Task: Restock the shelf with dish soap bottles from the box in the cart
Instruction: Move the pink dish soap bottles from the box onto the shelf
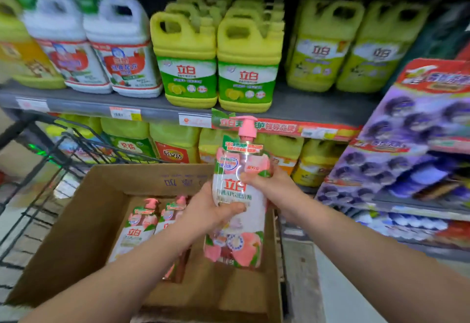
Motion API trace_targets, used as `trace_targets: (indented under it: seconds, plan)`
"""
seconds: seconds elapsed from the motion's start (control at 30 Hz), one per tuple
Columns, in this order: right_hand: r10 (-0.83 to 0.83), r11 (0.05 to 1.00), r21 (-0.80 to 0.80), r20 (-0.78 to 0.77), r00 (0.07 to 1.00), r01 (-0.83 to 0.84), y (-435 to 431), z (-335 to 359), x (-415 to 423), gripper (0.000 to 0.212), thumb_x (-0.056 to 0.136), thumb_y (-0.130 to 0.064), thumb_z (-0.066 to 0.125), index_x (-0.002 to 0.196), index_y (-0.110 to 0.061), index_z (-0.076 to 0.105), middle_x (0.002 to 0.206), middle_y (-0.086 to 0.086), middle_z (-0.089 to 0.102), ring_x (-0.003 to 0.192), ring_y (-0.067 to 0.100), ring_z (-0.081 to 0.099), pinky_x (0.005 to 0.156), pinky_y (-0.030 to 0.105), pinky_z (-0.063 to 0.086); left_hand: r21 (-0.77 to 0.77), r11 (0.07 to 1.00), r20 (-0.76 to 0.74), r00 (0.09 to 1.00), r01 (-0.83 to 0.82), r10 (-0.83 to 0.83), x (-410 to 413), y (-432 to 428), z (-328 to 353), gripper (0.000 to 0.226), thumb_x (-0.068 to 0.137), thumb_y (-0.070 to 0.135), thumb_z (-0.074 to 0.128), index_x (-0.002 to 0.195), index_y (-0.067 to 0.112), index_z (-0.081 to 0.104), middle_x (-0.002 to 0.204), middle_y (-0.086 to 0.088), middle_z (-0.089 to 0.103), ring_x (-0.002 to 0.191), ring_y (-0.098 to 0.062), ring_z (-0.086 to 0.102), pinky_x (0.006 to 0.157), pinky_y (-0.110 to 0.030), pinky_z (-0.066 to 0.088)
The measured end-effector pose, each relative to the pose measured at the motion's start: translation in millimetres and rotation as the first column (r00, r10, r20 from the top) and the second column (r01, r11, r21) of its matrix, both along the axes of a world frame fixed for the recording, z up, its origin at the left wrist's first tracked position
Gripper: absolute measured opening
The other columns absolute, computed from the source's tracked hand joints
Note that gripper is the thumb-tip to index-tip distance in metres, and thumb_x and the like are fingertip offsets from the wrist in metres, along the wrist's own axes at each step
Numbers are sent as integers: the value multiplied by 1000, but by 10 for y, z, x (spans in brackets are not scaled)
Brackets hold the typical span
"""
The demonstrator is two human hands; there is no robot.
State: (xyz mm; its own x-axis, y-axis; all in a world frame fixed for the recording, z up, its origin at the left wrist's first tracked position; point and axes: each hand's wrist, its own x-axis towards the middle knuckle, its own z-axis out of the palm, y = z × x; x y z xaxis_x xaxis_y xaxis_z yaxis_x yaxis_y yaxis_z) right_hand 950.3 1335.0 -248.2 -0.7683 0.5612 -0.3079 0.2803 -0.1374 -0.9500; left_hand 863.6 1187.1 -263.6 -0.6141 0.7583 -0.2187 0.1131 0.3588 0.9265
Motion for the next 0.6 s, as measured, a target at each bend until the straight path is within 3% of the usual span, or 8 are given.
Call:
trace_targets:
  seconds: [0.07,0.17,0.33,0.4,0.5,0.6]
  plan:
    - [-64,998,28,-38,997,65,141,183,375,22,72,-21,80,83,-32,64,76,-17,74,70,1,70,56,16,53,21,999,-45,998,43,-42,300,210,158,33,66,28,83,85,33,57,90,9,72,86,-10,68,85,-36,53]
    - [-150,986,66,-62,987,154,388,371,1056,22,72,-23,80,89,-23,67,89,-8,75,73,3,71,59,16,53,49,994,-82,992,102,-98,865,553,315,41,64,28,84,92,30,55,99,3,70,92,-14,66,87,-37,52]
    - [-298,948,91,-77,951,305,768,603,2361,24,72,-21,79,93,-16,68,82,-7,76,75,7,72,63,23,56,93,962,-119,962,255,-244,1946,1134,478,43,65,31,82,97,29,54,89,14,70,78,6,65,64,-10,48]
    - [-361,925,91,-82,929,368,913,660,2880,24,72,-22,80,92,-15,68,80,-6,76,74,8,72,62,23,56,101,939,-141,939,328,-313,2414,1359,542,42,67,32,81,100,28,56,86,14,72,76,6,66,60,-9,47]
    - [-453,882,107,-72,888,459,1089,744,3608,23,73,-20,79,92,-17,68,88,-1,76,81,14,73,73,32,59,147,891,-145,900,429,-410,3082,1681,587,28,71,20,79,88,29,59,71,29,69,65,11,63,50,-3,43]
    - [-526,837,141,-63,848,529,1241,820,4216,35,75,-20,77,108,-13,67,101,5,74,89,19,72,78,33,58,144,866,-134,876,480,-463,3659,1976,607,27,71,19,78,91,24,61,75,16,72,70,4,66,56,-8,47]
